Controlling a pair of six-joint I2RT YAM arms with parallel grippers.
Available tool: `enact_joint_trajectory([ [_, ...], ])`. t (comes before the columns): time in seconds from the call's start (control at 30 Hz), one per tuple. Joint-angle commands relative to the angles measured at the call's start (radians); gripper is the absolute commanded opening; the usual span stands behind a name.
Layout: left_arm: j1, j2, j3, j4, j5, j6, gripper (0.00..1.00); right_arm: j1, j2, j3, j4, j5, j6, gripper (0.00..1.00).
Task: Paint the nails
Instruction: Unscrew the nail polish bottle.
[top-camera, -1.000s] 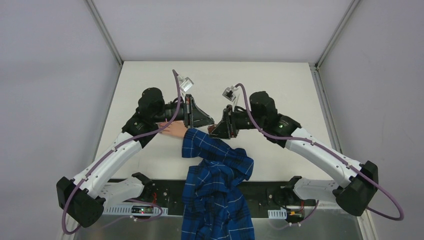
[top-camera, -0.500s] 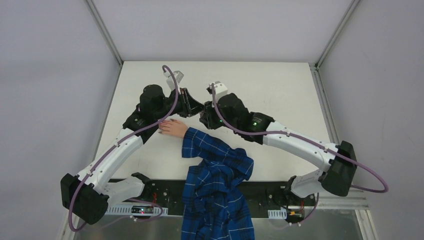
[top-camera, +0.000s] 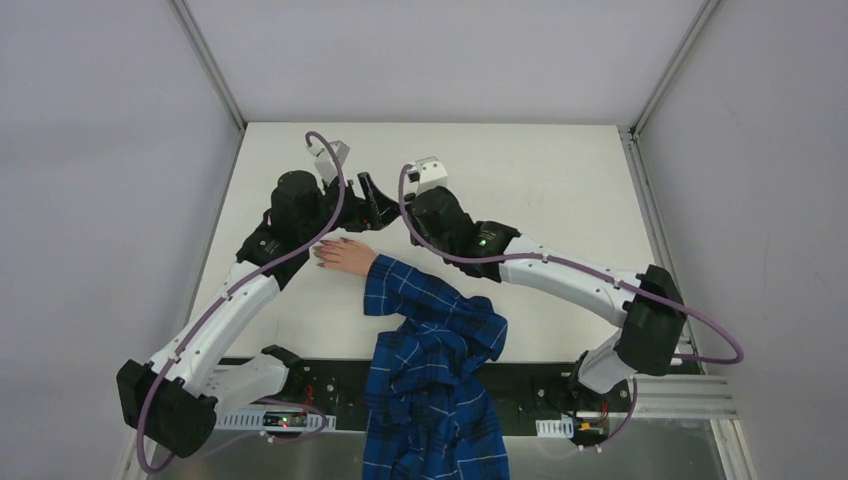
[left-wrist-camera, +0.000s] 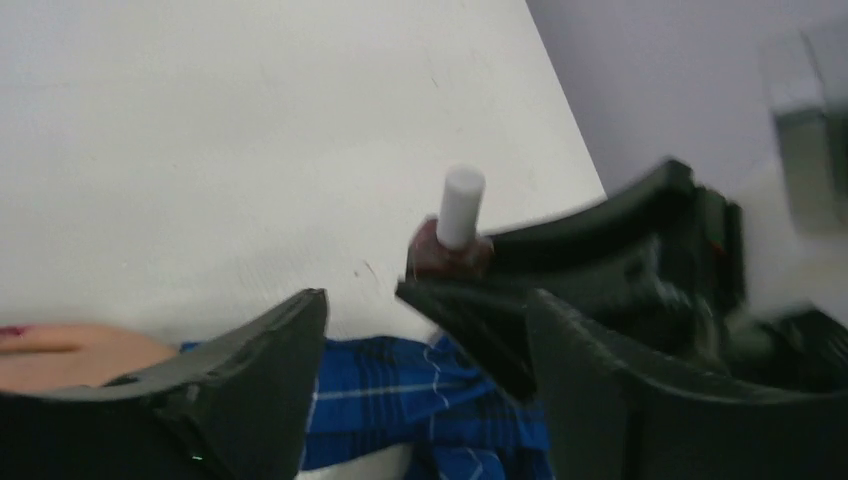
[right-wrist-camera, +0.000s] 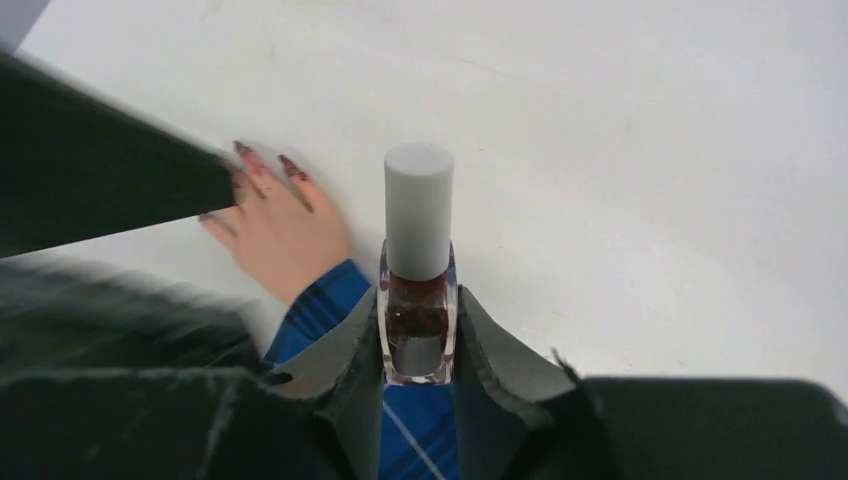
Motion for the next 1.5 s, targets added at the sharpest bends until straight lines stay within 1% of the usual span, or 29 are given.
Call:
enact_joint_trajectory([
  [0.0,-0.032,-0.115,0.01,-0.069,0.087,0.045,0.82,-0.078,-0.106,-0.085,0.107,-0.01,0.051,0.0],
  [0.03,-0.032,-0.142,0.006,-0.07,0.063,0.057,0.91,-0.102,-0.132,-0.12,0.1,-0.083,0.073,0.0],
  [0.07,-0.032,-0.158,0.003,-0.071,0.043,0.069,0.96,-0.126,-0.159,-0.16,0.099,-0.137,0.094,0.0],
  [0.1,-0.032,-0.172,0.002,-0.072,0.033,0.08,0.99,-0.15,-0.186,-0.2,0.1,-0.201,0.112,0.0],
  [0.2,-0.032,-0.184,0.01,-0.073,0.055,0.106,0.99,-0.219,-0.274,-0.295,0.112,-0.435,0.115,0.0],
  [0.23,-0.032,-0.181,0.017,-0.072,0.081,0.113,0.99,-0.243,-0.298,-0.318,0.115,-0.551,0.116,0.0],
  [0.37,-0.032,-0.142,0.057,-0.063,0.264,0.143,0.99,-0.317,-0.385,-0.381,0.152,-0.982,0.109,0.0],
  [0.47,-0.034,-0.115,0.081,-0.052,0.408,0.153,0.99,-0.336,-0.423,-0.393,0.152,-1.209,0.101,0.0],
  [0.57,-0.039,-0.099,0.091,-0.037,0.508,0.154,0.99,-0.339,-0.44,-0.389,0.152,-1.354,0.106,0.0],
  [0.67,-0.053,-0.081,0.105,-0.031,0.601,0.157,0.99,-0.339,-0.447,-0.389,0.165,-1.446,0.126,0.0],
  [0.7,-0.06,-0.072,0.108,-0.029,0.627,0.157,0.95,-0.339,-0.448,-0.39,0.196,-1.467,0.134,0.0],
  [0.8,-0.085,-0.049,0.115,-0.028,0.669,0.153,0.78,-0.339,-0.442,-0.39,0.212,-1.51,0.138,0.0],
  [0.83,-0.091,-0.042,0.115,-0.028,0.669,0.149,0.75,-0.338,-0.44,-0.39,0.214,-1.516,0.138,0.0],
  [1.0,-0.112,-0.006,0.118,-0.021,0.685,0.127,0.72,-0.339,-0.436,-0.402,0.254,-1.565,0.161,0.0],
  [1.2,-0.147,0.01,0.114,-0.008,0.694,0.115,0.6,-0.338,-0.43,-0.4,0.256,-1.593,0.165,0.0],
  [1.33,-0.161,0.034,0.091,0.081,0.699,0.035,0.5,-0.337,-0.415,-0.4,0.251,-1.598,0.164,0.0],
  [1.47,-0.177,0.044,0.082,0.106,0.702,0.015,0.43,-0.334,-0.414,-0.405,0.251,-1.597,0.165,0.0],
])
